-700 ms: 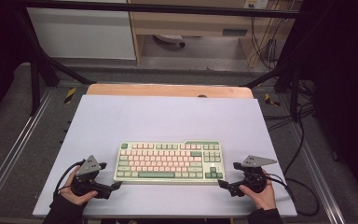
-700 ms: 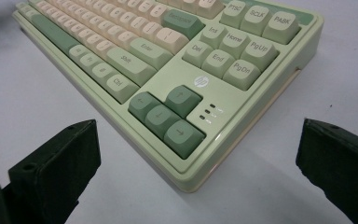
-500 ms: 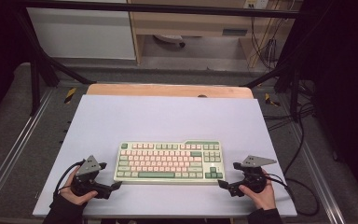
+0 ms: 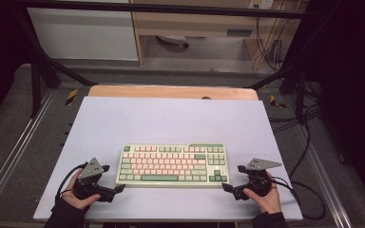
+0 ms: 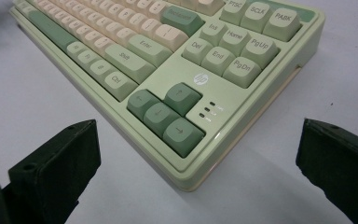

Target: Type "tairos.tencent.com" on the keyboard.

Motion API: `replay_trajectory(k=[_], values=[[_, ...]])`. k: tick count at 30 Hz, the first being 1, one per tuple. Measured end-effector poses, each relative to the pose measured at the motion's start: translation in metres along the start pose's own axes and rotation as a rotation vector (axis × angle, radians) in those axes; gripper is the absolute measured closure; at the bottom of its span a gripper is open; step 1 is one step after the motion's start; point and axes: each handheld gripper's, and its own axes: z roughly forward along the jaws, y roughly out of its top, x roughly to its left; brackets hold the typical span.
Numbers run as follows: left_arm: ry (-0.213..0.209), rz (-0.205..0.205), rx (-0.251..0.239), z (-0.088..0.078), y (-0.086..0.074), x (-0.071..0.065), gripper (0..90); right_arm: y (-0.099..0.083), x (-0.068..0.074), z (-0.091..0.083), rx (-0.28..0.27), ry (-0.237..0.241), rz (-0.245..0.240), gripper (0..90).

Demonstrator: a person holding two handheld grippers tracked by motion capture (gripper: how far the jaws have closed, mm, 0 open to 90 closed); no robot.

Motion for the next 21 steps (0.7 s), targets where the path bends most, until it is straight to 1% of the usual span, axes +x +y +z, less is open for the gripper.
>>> replay_trajectory(k=[6, 9, 12, 14, 20, 21], values=[[0.013, -0.018, -0.014, -0.003, 0.003, -0.001, 10.1, 0.0, 0.0, 0.0, 0.0, -0.002, 0.001, 0.3], [0.016, -0.02, -0.019, -0.004, 0.005, -0.001, 13.5, 0.0, 0.0, 0.0, 0.002, -0.003, -0.001, 0.3], [0.029, -0.024, -0.027, -0.006, 0.007, -0.002, 17.7, 0.0, 0.0, 0.0, 0.004, -0.005, -0.003, 0.3], [0.04, -0.024, -0.029, -0.006, 0.009, -0.002, 18.9, 0.0, 0.0, 0.0, 0.004, -0.006, 0.001, 0.3], [0.039, -0.034, -0.041, -0.006, 0.014, -0.003, 30.3, 0.0, 0.0, 0.001, 0.01, -0.005, -0.003, 0.3], [0.035, -0.037, -0.044, -0.006, 0.016, -0.003, 34.8, 0.0, 0.0, 0.001, 0.005, -0.006, -0.005, 0.3]])
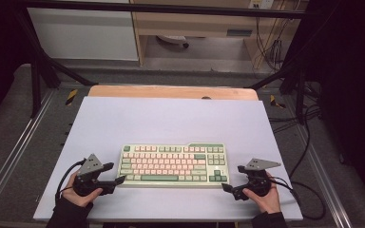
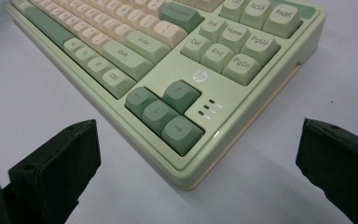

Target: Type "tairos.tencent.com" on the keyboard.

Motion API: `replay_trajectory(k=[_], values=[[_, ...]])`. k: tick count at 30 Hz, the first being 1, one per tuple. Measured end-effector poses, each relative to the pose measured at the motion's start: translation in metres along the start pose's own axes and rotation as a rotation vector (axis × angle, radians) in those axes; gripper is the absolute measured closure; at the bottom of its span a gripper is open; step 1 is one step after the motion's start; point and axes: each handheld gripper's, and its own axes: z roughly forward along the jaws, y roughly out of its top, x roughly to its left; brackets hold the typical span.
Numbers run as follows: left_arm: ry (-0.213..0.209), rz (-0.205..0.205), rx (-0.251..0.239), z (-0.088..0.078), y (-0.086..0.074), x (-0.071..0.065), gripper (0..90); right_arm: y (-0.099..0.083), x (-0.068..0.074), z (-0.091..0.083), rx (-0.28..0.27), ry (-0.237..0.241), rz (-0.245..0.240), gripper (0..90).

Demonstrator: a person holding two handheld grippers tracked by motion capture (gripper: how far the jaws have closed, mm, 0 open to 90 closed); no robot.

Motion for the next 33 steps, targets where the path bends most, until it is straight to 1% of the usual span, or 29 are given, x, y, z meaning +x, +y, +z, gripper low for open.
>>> replay_trajectory(k=[1, 2, 4, 5, 9, 11, 14, 15, 17, 19, 20, 21, 23, 24, 25, 26, 27, 28, 30, 33], values=[[-0.008, -0.006, -0.004, 0.0, 0.001, 0.0, 34.8, 0.0, 0.0, 0.0, 0.0, 0.0, 0.0, 0.3], [-0.011, -0.01, -0.008, 0.001, 0.002, 0.0, 39.8, 0.0, 0.0, 0.0, 0.001, 0.0, 0.0, 0.3], [-0.019, -0.01, -0.004, 0.002, 0.004, -0.001, 43.1, 0.0, 0.0, 0.0, 0.001, 0.0, -0.001, 0.3], [-0.02, -0.008, -0.002, 0.002, 0.005, -0.001, 43.1, 0.0, 0.0, 0.0, 0.001, 0.0, -0.001, 0.3], [-0.024, -0.004, 0.011, 0.005, 0.009, -0.003, 51.5, 0.0, 0.0, -0.001, 0.001, 0.001, 0.003, 0.3], [-0.025, -0.001, 0.02, 0.006, 0.011, -0.004, 52.6, 0.0, 0.0, -0.001, 0.0, 0.0, 0.002, 0.3], [-0.024, 0.009, 0.03, 0.008, 0.014, -0.005, 58.7, 0.0, 0.0, -0.001, -0.002, 0.001, 0.004, 0.3], [-0.025, 0.009, 0.03, 0.009, 0.015, -0.006, 58.7, 0.0, 0.0, -0.001, -0.002, 0.001, 0.004, 0.3], [-0.023, 0.016, 0.031, 0.01, 0.018, -0.007, 63.0, 0.0, 0.0, -0.001, 0.001, 0.0, 0.003, 0.3], [-0.022, 0.023, 0.03, 0.011, 0.02, -0.009, 64.4, 0.0, 0.0, 0.0, 0.001, 0.0, 0.004, 0.3], [-0.021, 0.024, 0.031, 0.012, 0.022, -0.01, 67.4, 0.0, 0.001, 0.0, 0.004, 0.002, 0.005, 0.3], [-0.021, 0.027, 0.034, 0.013, 0.023, -0.011, 67.4, 0.0, 0.001, 0.0, 0.004, 0.002, 0.005, 0.3], [-0.024, 0.025, 0.034, 0.015, 0.025, -0.012, 70.4, 0.0, 0.0, 0.0, 0.005, 0.001, 0.002, 0.3], [-0.023, 0.024, 0.036, 0.017, 0.027, -0.013, 73.6, 0.0, 0.0, 0.0, 0.002, 0.001, -0.002, 0.3], [-0.025, 0.024, 0.04, 0.018, 0.028, -0.013, 73.6, 0.0, 0.0, 0.0, 0.002, 0.001, -0.002, 0.3], [-0.029, 0.022, 0.041, 0.02, 0.029, -0.014, 76.7, 0.0, 0.0, -0.001, 0.002, 0.0, 0.003, 0.3], [-0.035, 0.02, 0.041, 0.021, 0.031, -0.015, 76.7, 0.0, 0.0, -0.001, 0.002, 0.0, 0.003, 0.3], [-0.037, 0.02, 0.042, 0.022, 0.032, -0.016, 79.6, 0.0, 0.0, -0.001, 0.002, -0.001, 0.0, 0.3], [-0.041, 0.024, 0.046, 0.025, 0.034, -0.017, 80.6, 0.0, 0.0, 0.0, 0.003, 0.0, -0.002, 0.3], [-0.051, 0.016, 0.049, 0.028, 0.036, -0.018, 84.3, 0.0, 0.0, 0.0, 0.005, 0.002, 0.001, 0.3]])
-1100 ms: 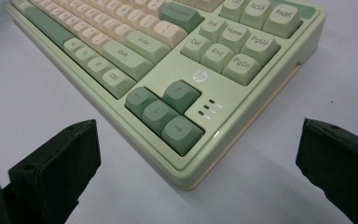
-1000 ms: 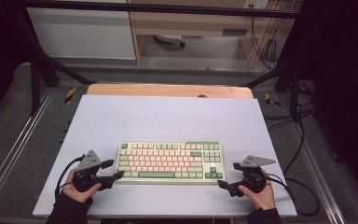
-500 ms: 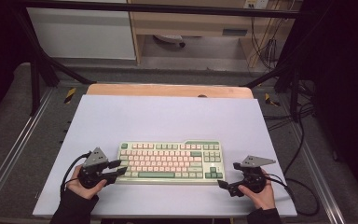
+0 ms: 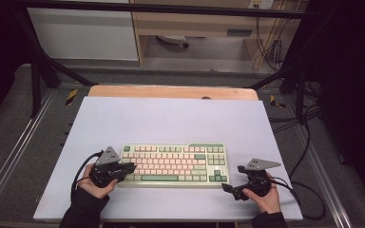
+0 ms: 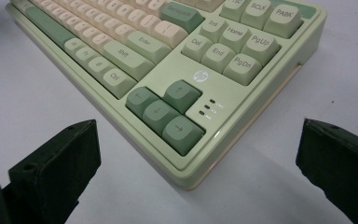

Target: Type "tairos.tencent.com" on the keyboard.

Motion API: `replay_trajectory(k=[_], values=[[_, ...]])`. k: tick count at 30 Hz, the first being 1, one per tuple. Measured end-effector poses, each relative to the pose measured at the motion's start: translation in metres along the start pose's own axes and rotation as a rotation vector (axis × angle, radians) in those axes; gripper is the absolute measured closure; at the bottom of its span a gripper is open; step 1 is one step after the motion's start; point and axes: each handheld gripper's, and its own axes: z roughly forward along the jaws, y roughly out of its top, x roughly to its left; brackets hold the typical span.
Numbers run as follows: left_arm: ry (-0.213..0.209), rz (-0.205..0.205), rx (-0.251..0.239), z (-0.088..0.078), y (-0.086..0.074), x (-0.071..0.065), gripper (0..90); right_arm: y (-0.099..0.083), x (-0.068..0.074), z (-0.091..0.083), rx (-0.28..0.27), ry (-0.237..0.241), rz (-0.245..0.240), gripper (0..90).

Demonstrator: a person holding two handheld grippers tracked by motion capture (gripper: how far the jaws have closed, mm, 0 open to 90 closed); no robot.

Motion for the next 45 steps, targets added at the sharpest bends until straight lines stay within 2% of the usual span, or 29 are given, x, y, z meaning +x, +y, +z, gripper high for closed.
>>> replay_trajectory(k=[4, 15, 19, 21, 32, 38, 45], values=[[-0.006, -0.008, 0.006, 0.003, 0.003, -0.001, 89.5, 0.0, 0.0, -0.001, -0.003, 0.0, 0.001, 0.4], [-0.005, 0.012, 0.0, 0.012, 0.015, -0.008, 90.0, 0.0, 0.0, 0.0, 0.0, 0.001, 0.001, 0.3], [-0.004, 0.025, 0.0, 0.019, 0.021, -0.012, 90.0, 0.0, 0.0, 0.0, -0.002, 0.001, -0.005, 0.3], [-0.013, 0.022, 0.002, 0.023, 0.024, -0.013, 90.0, 0.0, 0.0, 0.0, -0.002, 0.001, -0.005, 0.3], [-0.009, 0.019, -0.001, 0.046, 0.034, -0.017, 90.0, 0.0, 0.0, 0.0, 0.0, 0.001, -0.005, 0.3], [0.011, 0.023, 0.016, 0.058, 0.034, -0.018, 89.9, 0.0, 0.0, 0.0, -0.001, 0.001, -0.004, 0.3], [0.016, 0.018, 0.018, 0.067, 0.034, -0.016, 89.9, 0.0, 0.0, 0.0, 0.001, 0.0, -0.007, 0.3]])
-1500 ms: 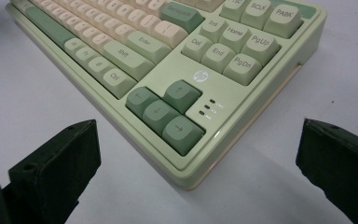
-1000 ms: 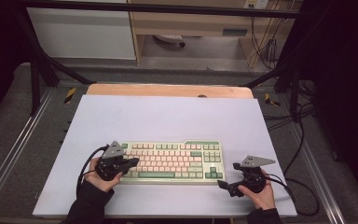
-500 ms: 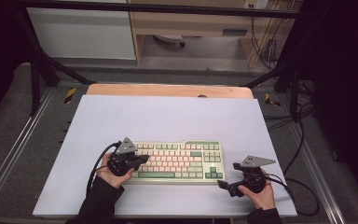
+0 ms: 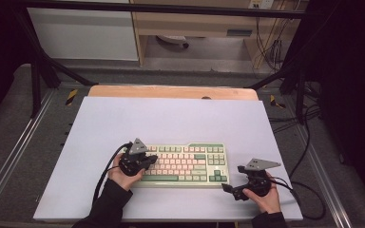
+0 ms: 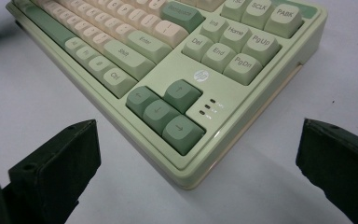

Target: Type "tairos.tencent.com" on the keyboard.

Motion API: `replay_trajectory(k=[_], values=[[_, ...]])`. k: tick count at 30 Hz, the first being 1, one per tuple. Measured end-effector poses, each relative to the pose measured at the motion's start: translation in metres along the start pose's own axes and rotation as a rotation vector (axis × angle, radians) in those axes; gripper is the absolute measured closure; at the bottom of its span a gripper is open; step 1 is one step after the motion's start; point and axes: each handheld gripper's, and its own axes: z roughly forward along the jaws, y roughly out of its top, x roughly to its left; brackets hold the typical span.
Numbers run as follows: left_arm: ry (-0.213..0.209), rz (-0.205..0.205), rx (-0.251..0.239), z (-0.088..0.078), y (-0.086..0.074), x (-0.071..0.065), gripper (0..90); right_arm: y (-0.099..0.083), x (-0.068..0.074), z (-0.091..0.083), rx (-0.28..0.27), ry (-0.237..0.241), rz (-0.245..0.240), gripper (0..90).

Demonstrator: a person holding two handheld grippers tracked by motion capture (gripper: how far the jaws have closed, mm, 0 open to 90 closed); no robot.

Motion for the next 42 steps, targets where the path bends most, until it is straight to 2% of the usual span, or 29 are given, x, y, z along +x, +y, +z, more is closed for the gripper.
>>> replay_trajectory(k=[7, 22, 28, 42], values=[[0.005, 0.001, 0.005, 0.006, -0.001, 0.002, 89.9, 0.0, 0.001, 0.001, 0.004, -0.001, 0.003, 0.3], [0.004, 0.017, 0.007, 0.009, -0.003, -0.001, 89.9, 0.0, 0.001, 0.001, 0.004, 0.001, 0.006, 0.3], [-0.02, 0.012, -0.011, 0.003, -0.002, -0.001, 89.8, 0.0, 0.001, 0.001, 0.007, 0.002, 0.004, 0.3], [-0.03, 0.03, -0.03, -0.019, -0.007, -0.002, 89.8, 0.0, 0.001, 0.0, 0.004, -0.001, 0.006, 0.3]])
